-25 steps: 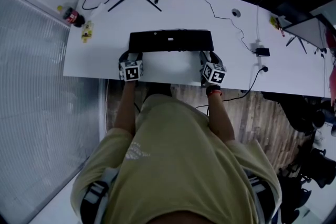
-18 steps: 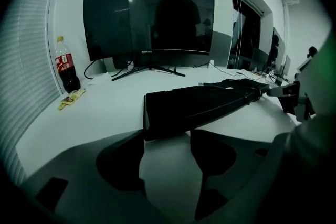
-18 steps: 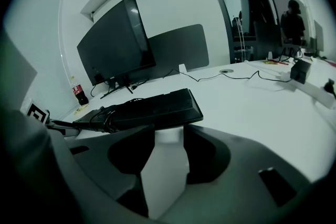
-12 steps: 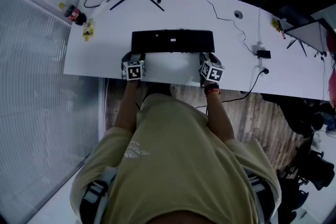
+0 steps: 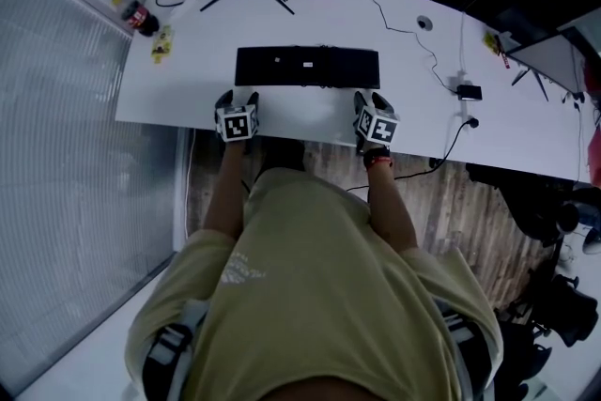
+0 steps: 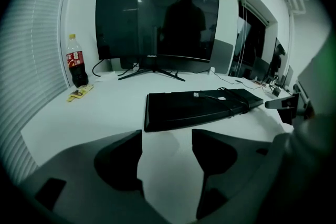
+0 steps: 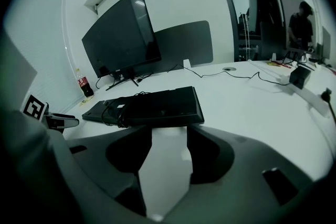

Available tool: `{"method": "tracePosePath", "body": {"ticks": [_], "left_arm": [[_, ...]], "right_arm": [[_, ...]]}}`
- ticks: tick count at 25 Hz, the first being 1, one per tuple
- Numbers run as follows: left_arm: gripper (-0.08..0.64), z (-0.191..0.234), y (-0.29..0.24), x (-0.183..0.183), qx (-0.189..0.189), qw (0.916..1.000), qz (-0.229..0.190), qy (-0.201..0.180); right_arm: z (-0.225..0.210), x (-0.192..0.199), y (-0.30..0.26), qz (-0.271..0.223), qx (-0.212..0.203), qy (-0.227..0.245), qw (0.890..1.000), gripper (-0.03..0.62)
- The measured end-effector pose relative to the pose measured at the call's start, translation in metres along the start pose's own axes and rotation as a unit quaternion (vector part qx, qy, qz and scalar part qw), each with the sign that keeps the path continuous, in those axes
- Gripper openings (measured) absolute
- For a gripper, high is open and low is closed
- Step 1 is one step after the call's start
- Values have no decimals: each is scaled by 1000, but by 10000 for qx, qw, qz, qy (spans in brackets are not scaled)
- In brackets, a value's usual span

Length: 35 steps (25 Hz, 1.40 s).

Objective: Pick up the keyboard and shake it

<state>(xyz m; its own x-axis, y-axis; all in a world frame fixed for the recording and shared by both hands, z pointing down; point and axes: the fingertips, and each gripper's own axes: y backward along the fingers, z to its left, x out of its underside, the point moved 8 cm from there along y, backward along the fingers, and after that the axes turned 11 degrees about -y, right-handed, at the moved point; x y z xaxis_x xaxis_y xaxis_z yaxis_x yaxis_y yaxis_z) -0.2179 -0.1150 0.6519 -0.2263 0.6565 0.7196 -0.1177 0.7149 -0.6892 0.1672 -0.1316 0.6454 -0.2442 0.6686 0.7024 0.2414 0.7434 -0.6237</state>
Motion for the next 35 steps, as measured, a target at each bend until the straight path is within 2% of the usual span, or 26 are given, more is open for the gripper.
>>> {"method": "tracePosePath", "body": {"ticks": [4, 10, 15, 23, 29, 35], "left_arm": [[299, -15, 24, -5, 77, 9993, -349, 148], [290, -36, 63, -26, 15, 9954, -961, 18], [244, -56, 98, -44, 7, 9895, -1445, -44], [159, -72, 146, -76, -101, 9787, -2051, -56], [115, -86, 173, -93, -198, 9711, -2356, -314], [62, -99, 190, -99, -291, 9628, -2651, -430]], "right_arm": [[14, -3, 16, -151, -270, 143, 9994, 222], [41, -22, 46, -653, -747, 385, 9943, 213], [62, -39, 74, -997, -1085, 739, 9863, 201], [90, -57, 121, -1437, -1464, 947, 9741, 156], [104, -65, 146, -1705, -1725, 962, 9654, 109], [105, -67, 161, -1821, -1786, 985, 9619, 57]]}}
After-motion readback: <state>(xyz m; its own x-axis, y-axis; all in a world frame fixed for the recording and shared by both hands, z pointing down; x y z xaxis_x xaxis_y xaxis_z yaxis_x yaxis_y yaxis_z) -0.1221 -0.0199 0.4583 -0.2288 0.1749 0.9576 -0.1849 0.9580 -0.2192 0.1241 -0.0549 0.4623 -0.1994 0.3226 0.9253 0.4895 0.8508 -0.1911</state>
